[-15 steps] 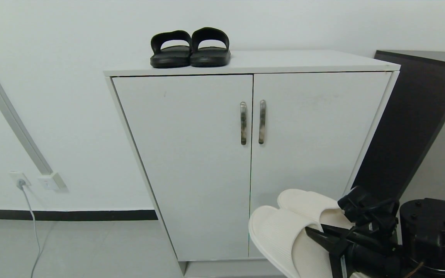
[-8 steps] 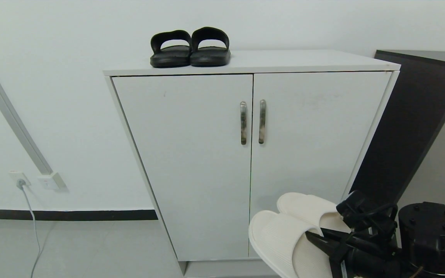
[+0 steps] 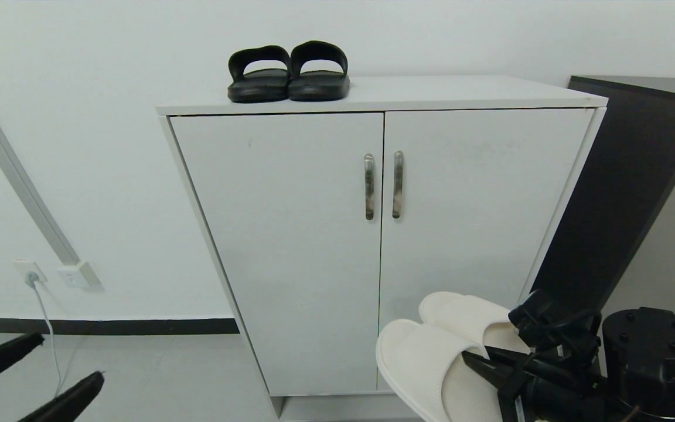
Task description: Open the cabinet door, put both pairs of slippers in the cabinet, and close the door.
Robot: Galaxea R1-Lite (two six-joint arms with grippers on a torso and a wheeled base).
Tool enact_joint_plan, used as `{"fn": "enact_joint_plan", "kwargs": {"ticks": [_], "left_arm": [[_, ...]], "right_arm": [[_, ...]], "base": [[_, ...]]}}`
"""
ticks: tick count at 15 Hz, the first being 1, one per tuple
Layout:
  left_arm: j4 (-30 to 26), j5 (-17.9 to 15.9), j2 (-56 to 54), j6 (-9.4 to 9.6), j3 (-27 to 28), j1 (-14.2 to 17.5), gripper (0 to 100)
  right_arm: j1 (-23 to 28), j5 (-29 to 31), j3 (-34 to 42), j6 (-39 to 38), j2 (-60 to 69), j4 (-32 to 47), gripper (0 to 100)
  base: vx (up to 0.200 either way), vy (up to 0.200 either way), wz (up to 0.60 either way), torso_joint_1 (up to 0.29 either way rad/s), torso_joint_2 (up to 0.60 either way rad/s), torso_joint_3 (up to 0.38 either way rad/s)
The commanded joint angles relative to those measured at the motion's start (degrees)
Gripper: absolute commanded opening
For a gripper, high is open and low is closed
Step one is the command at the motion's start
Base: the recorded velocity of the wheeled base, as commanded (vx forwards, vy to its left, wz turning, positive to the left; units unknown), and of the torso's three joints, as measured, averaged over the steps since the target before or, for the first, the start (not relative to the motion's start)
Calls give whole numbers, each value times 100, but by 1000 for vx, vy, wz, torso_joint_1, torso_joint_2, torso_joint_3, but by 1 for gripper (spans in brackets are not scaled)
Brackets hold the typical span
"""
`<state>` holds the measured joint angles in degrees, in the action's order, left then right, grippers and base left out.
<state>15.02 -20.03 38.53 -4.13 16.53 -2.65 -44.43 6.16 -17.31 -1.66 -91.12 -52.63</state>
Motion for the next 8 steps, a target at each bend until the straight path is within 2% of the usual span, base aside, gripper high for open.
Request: {"fn": "enact_joint_plan", "kwargs": {"ticks": [1, 3, 4, 5, 6, 7, 8], "left_arm": [[370, -194, 1183, -26, 386, -52, 100], [432, -194, 1798, -35, 843, -52, 100], [449, -194, 1868, -44, 878, -52, 100], [520, -203, 2009, -44, 922, -140, 100], [704, -194, 2325, -97, 1001, -403, 100], [933, -194, 2563, -228, 1080, -483, 100], [1240, -194, 2861, -457, 1195, -641, 100]], "right_arm": [[-4, 0, 0, -1, -11, -2, 0], [-4, 8, 0, -1, -11, -2, 0], [-4, 8, 0, -1, -11, -2, 0], [-4, 0, 0, -1, -11, -2, 0], [-4, 8, 0, -1, -2, -2, 0], [-4, 17, 0, 8, -2, -2, 0], [-4, 17, 0, -1, -2, -2, 0]], "base": [[0, 0, 0, 0, 0, 0], [0, 0, 0, 0, 0, 0], [0, 0, 0, 0, 0, 0], [0, 0, 0, 0, 0, 0], [0, 0, 0, 0, 0, 0], [0, 0, 0, 0, 0, 0], [0, 0, 0, 0, 0, 0]]}}
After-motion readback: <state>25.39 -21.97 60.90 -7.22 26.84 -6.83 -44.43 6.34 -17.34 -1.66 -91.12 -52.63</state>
